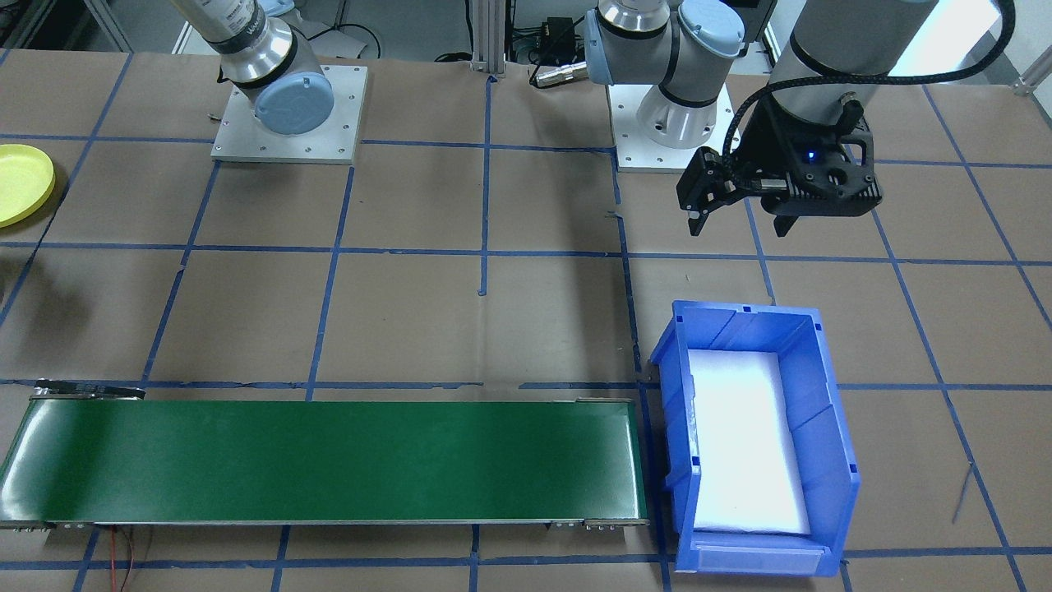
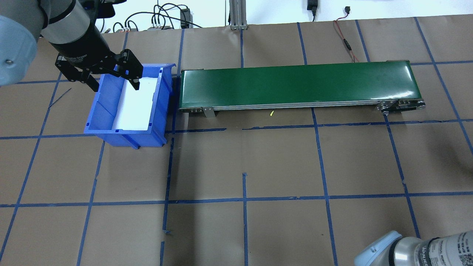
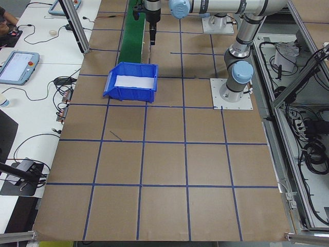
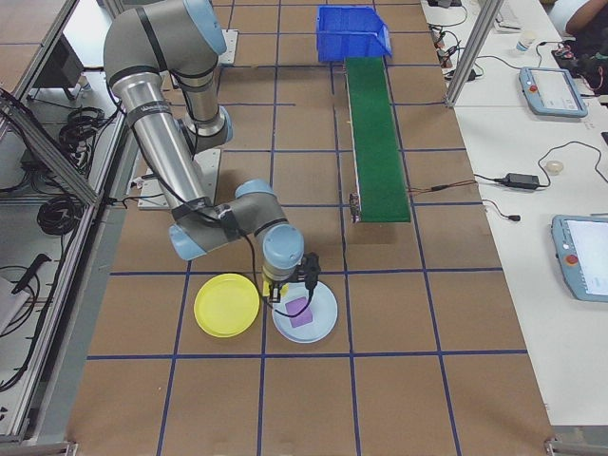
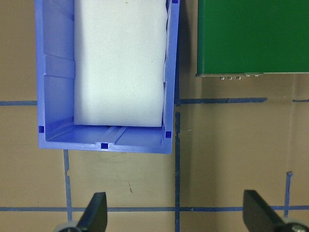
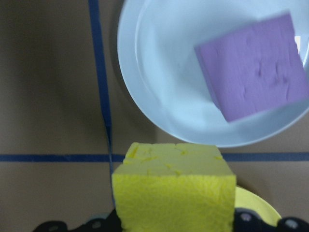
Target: Move block left to right into plate
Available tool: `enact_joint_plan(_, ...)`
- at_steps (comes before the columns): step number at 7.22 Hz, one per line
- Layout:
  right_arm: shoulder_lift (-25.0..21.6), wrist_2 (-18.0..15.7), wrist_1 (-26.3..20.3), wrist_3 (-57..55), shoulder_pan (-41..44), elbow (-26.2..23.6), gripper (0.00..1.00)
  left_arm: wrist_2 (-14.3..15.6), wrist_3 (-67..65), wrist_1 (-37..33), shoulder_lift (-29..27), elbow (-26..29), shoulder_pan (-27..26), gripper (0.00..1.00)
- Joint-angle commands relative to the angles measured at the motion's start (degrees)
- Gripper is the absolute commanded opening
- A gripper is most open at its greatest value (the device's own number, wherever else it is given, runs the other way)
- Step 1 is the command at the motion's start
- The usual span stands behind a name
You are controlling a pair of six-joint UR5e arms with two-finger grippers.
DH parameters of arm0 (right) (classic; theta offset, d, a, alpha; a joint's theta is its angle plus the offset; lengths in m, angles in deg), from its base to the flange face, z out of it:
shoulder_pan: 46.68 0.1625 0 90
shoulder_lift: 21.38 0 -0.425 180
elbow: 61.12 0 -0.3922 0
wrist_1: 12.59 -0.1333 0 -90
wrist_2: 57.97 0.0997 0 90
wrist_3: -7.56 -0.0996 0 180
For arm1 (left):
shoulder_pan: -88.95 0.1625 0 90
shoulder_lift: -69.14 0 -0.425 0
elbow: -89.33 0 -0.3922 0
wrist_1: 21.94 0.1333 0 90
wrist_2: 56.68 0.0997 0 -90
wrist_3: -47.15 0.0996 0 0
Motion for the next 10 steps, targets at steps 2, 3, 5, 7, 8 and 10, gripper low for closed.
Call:
enact_joint_plan(2,-0.05,-0.58,2.93,12.29,-10.57,-5.66,0.4,-0.06,0.0,0.36,0.0,-0.04,-0.03,1.0)
enact_joint_plan(3,0.39,0.03,7.02,12.65,-10.84,-6.89,0.56,-0.06,0.0,0.36,0.0,-0.04,-0.03,1.0)
enact_joint_plan(5,1.1,1.71,7.77,12.3,-10.84,-7.96,1.0,-0.06,0.0,0.36,0.0,-0.04,-0.03,1.0)
enact_joint_plan(7,0.05,2.05,6.81,12.21,-10.84,-7.0,1.0,-0.06,0.0,0.36,0.0,0.05,-0.03,1.0)
enact_joint_plan(8,-1.52,2.4,-0.07,12.04,-10.32,-3.43,1.0,-0.06,0.0,0.36,0.0,0.05,-0.03,1.0)
enact_joint_plan(10,-4.16,2.58,-8.3,10.55,-4.64,4.14,1.0,-0.06,0.0,0.36,0.0,-0.04,-0.12,1.0)
